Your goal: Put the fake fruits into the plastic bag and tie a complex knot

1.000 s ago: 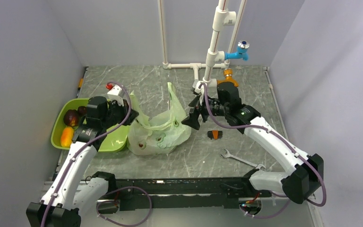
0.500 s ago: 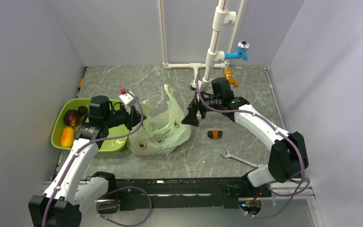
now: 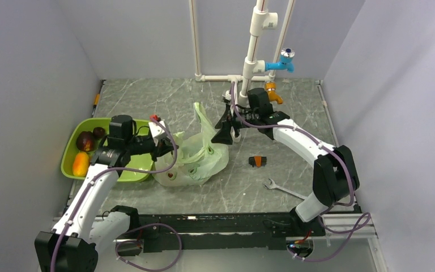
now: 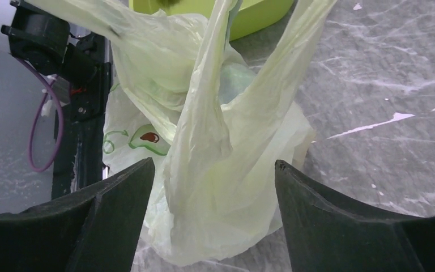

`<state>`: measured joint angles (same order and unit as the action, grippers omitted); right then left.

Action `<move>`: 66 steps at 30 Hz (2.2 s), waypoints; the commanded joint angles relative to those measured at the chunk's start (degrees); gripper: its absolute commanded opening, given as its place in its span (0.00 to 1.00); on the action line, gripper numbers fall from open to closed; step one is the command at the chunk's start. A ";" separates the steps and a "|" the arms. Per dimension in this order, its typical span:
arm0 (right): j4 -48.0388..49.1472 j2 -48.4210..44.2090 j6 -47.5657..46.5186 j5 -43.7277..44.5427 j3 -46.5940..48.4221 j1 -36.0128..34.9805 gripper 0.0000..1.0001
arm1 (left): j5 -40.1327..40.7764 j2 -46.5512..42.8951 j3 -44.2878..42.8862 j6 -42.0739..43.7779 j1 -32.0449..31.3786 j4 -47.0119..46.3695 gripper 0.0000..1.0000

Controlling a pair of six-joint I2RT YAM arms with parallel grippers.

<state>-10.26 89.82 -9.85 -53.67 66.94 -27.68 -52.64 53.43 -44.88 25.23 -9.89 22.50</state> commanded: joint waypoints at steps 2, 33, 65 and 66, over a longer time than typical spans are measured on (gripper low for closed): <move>6.76 1.98 4.10 -3.06 0.40 -2.55 0.71 | -9.27 1.96 -5.50 17.44 -0.34 10.18 0.00; 3.93 -8.20 -8.18 3.77 -4.44 -13.11 0.40 | -2.59 26.27 -28.32 35.23 -12.85 31.58 0.00; 7.50 -9.37 -11.77 3.54 -6.13 -12.91 0.00 | -3.03 9.79 -28.94 5.59 1.75 20.33 0.79; 6.53 -9.35 -13.05 3.16 -5.89 -13.04 0.00 | -3.26 10.81 -30.15 3.58 1.87 18.96 0.79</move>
<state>-3.38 83.11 -17.23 -47.27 60.80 -40.64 -52.07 63.68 -71.64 42.39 -10.20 51.31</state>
